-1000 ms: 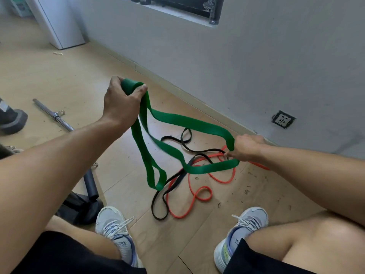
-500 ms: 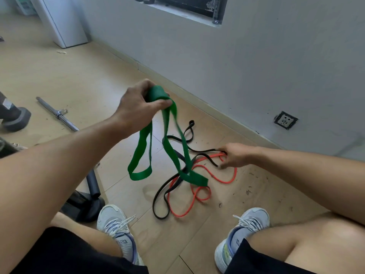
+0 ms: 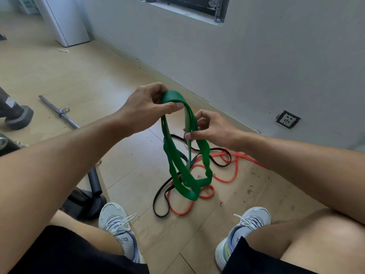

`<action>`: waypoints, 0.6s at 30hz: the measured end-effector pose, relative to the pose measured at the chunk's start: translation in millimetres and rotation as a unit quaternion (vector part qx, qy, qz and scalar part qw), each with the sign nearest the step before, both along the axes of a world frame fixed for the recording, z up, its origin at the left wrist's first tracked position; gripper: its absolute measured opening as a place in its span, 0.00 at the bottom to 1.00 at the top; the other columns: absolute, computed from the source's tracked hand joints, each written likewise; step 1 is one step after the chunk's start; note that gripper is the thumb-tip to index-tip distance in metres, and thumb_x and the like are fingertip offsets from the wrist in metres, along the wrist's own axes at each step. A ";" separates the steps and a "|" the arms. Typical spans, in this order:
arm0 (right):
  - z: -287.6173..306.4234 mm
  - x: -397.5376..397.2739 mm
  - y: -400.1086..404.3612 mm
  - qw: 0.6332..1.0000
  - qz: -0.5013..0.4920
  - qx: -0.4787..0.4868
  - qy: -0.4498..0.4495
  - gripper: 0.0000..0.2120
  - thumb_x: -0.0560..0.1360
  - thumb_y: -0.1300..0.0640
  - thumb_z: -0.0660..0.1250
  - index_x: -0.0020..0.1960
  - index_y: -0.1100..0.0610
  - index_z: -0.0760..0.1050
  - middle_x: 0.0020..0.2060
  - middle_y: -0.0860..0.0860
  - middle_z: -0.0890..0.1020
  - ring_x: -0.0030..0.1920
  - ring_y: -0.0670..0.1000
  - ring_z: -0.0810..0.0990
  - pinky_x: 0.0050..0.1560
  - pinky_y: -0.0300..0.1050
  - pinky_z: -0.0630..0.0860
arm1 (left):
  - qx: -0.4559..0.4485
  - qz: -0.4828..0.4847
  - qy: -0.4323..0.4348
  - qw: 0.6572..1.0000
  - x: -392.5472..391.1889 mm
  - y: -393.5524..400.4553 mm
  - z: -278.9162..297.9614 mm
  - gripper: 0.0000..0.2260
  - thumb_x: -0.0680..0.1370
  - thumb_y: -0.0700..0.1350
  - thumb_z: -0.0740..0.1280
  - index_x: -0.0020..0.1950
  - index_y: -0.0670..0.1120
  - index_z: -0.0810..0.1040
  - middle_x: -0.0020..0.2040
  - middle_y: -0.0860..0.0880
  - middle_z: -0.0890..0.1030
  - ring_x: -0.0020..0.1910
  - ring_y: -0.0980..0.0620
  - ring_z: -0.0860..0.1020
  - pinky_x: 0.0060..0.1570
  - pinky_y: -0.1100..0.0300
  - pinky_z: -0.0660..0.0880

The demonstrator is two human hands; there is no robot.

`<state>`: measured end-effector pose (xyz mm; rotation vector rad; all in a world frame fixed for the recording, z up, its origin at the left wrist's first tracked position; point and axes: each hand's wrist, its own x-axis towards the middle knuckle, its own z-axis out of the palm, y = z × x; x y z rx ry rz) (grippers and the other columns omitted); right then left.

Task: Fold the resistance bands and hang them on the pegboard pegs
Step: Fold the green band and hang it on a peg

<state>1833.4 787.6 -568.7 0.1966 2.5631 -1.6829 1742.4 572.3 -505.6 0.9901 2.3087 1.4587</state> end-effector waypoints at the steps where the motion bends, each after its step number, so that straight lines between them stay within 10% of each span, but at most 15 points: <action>1: 4.1 1.2 2.0 1.000 -0.007 0.011 0.007 0.16 0.72 0.59 0.80 0.55 0.57 0.76 0.49 0.57 0.87 0.48 0.55 0.87 0.56 0.53 0.84 | 0.001 -0.002 -0.010 1.000 -1.0 -0.5 0.2 0.13 0.74 0.50 0.76 0.50 0.43 0.79 0.43 0.44 0.83 0.43 0.46 0.82 0.51 0.50 0.79; 11: 27.9 12.3 2.6 0.996 -0.039 0.014 0.083 0.17 0.68 0.61 0.82 0.54 0.56 0.82 0.47 0.58 0.86 0.45 0.51 0.84 0.54 0.47 0.83 | -0.101 -0.029 0.041 0.994 8.6 8.5 -2.2 0.12 0.72 0.50 0.78 0.49 0.47 0.81 0.39 0.49 0.83 0.36 0.55 0.79 0.39 0.62 0.74; 18: 35.3 12.1 -4.3 0.995 -0.017 -0.004 0.095 0.24 0.70 0.61 0.82 0.62 0.51 0.78 0.48 0.59 0.84 0.46 0.52 0.85 0.54 0.47 0.84 | -0.011 -0.050 -0.059 0.997 10.5 -1.0 16.8 0.22 0.62 0.55 0.79 0.51 0.45 0.84 0.47 0.42 0.85 0.43 0.50 0.82 0.50 0.57 0.80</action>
